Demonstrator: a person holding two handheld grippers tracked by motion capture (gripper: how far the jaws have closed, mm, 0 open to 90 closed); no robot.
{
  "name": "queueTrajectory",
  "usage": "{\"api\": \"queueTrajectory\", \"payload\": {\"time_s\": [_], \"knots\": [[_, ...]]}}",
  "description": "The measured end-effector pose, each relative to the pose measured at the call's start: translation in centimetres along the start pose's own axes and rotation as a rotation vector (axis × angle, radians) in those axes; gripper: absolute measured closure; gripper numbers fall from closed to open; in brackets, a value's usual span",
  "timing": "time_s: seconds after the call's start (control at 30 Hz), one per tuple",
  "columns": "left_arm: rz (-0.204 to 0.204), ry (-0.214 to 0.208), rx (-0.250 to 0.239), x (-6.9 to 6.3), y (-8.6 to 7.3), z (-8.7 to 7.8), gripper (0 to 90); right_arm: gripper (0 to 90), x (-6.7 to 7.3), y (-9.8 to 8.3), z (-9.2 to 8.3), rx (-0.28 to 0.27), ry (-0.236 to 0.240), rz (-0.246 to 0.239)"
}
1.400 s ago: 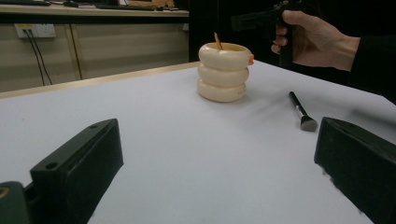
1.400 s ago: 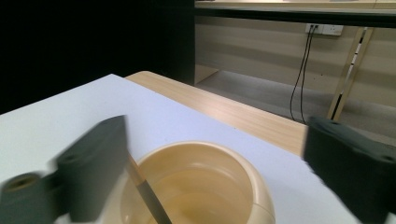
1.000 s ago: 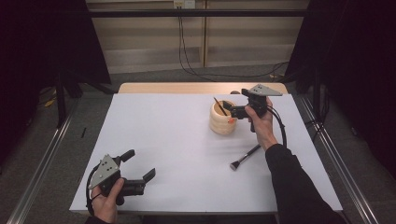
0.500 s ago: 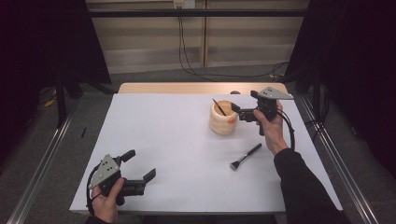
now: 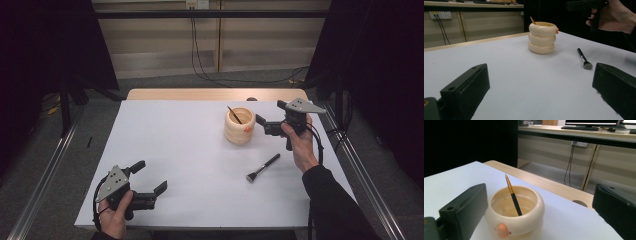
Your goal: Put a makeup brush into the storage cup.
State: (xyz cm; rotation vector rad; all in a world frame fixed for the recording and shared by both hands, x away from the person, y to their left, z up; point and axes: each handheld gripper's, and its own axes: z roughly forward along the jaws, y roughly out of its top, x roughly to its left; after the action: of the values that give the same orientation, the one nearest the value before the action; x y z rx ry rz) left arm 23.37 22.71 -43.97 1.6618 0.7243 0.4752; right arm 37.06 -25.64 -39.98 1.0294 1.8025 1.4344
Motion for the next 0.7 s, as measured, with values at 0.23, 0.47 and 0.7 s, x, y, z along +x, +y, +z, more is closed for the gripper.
{"api": "queueTrajectory", "payload": {"time_s": [0.23, 0.47, 0.7], "knots": [[-0.001, -0.002, -0.003, 0.0, 0.0, 0.0, 1.0, 0.0, 0.3, -0.3, -1.0, 0.012, 0.005, -0.006], [-0.013, 0.002, -0.008, 0.0, 0.0, 0.0, 1.0, 0.2, 0.8, -0.5, -3.0, -0.001, 0.001, -0.008], [-0.021, 0.004, -0.013, 0.0, 0.0, -0.1, 1.0, 1.3, 0.9, -1.5, -5.4, -0.008, -0.012, 0.008]]}}
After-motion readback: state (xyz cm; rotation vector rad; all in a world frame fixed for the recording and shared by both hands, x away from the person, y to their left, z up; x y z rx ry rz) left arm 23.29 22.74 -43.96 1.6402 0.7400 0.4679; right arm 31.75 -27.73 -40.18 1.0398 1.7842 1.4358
